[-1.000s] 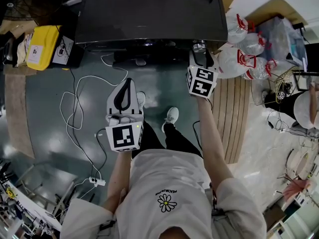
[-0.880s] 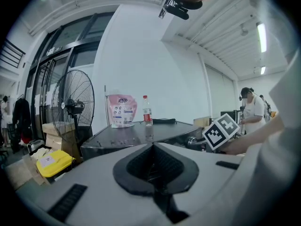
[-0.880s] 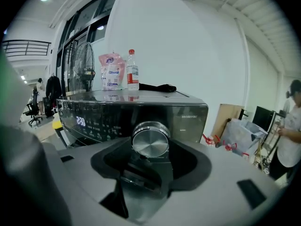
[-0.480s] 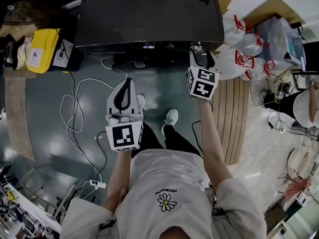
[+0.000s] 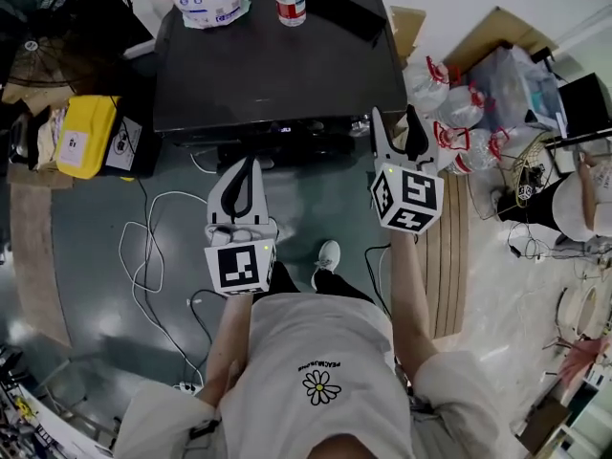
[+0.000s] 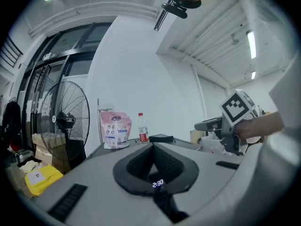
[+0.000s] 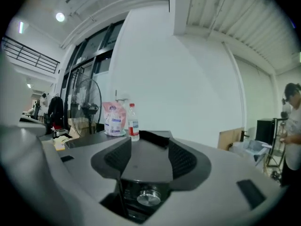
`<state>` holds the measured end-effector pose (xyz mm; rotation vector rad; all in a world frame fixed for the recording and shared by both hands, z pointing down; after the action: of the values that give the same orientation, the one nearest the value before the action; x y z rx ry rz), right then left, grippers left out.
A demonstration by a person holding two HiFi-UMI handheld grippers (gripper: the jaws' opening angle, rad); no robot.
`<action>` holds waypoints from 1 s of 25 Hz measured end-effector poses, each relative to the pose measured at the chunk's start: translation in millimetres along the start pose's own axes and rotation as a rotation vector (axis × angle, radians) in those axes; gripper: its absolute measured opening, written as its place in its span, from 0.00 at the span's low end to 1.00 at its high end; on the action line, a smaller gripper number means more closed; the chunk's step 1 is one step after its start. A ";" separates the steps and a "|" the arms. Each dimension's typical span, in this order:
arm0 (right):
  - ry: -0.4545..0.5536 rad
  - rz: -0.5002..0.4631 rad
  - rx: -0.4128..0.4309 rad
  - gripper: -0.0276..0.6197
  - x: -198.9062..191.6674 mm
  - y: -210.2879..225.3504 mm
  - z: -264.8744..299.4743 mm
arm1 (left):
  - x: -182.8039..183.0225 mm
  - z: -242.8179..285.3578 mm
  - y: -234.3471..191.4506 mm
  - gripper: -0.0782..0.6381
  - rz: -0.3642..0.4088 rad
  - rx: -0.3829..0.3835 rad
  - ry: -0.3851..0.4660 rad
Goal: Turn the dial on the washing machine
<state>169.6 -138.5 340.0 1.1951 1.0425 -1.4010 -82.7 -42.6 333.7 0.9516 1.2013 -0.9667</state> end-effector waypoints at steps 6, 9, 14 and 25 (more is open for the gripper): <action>0.144 -0.050 0.023 0.27 49.9 -32.2 -42.1 | 34.0 11.5 -15.7 0.11 0.028 -0.030 0.075; 0.188 -0.065 0.024 0.09 65.3 -46.5 -56.9 | 46.7 15.8 -22.5 0.11 0.040 -0.040 0.100; 0.222 -0.090 0.030 0.05 75.5 -64.0 -68.9 | 56.3 22.7 -28.3 0.11 0.051 -0.049 0.121; 0.188 -0.077 0.044 0.05 67.3 -70.1 -61.1 | 72.9 36.6 -15.7 0.11 0.065 -0.075 0.163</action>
<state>106.9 -77.9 265.2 1.3525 1.2039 -1.3966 -79.2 -88.4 264.5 1.0183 1.3255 -0.7996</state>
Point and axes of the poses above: the fingertips, and each gripper's own axes: z forward along the fingers, y to its right, x out of its top, the point moved 5 cm from there along -z, backward along the fingers, and after that the axes turned 3 degrees about -x, right-handed, at the moved point
